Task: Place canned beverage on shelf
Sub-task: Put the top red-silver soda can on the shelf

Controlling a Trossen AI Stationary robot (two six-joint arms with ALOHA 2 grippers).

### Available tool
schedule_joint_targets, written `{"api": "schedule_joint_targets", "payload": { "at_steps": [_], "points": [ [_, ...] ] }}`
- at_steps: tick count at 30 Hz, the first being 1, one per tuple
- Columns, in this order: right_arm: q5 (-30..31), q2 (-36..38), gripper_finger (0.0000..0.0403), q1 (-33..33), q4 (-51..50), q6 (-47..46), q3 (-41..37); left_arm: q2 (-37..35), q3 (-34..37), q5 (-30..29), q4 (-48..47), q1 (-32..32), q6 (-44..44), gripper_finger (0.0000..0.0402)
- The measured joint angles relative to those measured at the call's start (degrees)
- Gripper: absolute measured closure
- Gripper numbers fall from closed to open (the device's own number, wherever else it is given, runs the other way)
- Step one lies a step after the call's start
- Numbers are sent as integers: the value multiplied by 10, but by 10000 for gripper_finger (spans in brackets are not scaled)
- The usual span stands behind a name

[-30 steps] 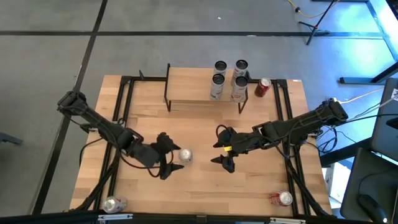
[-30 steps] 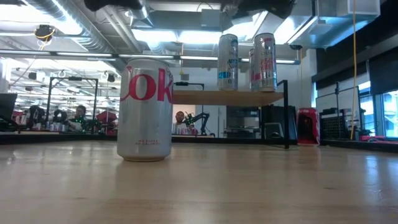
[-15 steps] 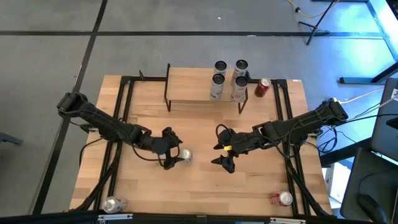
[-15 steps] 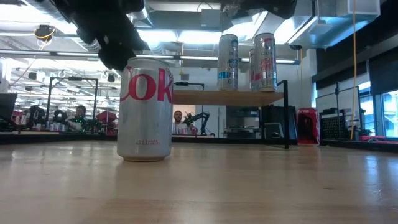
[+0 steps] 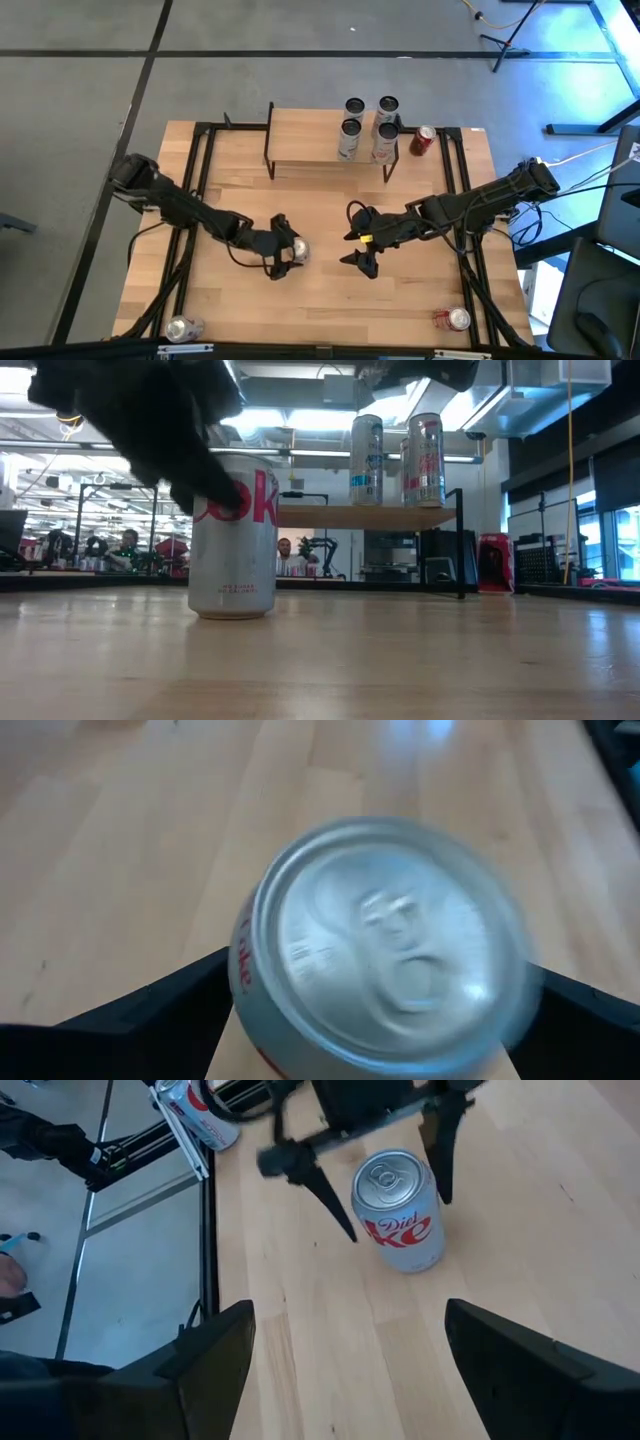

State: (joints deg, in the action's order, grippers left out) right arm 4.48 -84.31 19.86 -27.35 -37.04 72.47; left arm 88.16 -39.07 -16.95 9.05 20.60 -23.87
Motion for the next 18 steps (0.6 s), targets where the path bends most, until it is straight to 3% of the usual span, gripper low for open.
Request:
{"api": "schedule_joint_targets", "payload": {
  "at_steps": [5,11,18],
  "points": [
    [-7,0,91,0,-11,12,0,19,-1,-9,9,-3,-37,48],
    [-26,28,91,0,-41,47,0,2,-9,-11,8,-19,-41,133],
    [36,130,91,-5,-122,85,0,-13,-101,92,-46,-65,-11,140]
  ]
}}
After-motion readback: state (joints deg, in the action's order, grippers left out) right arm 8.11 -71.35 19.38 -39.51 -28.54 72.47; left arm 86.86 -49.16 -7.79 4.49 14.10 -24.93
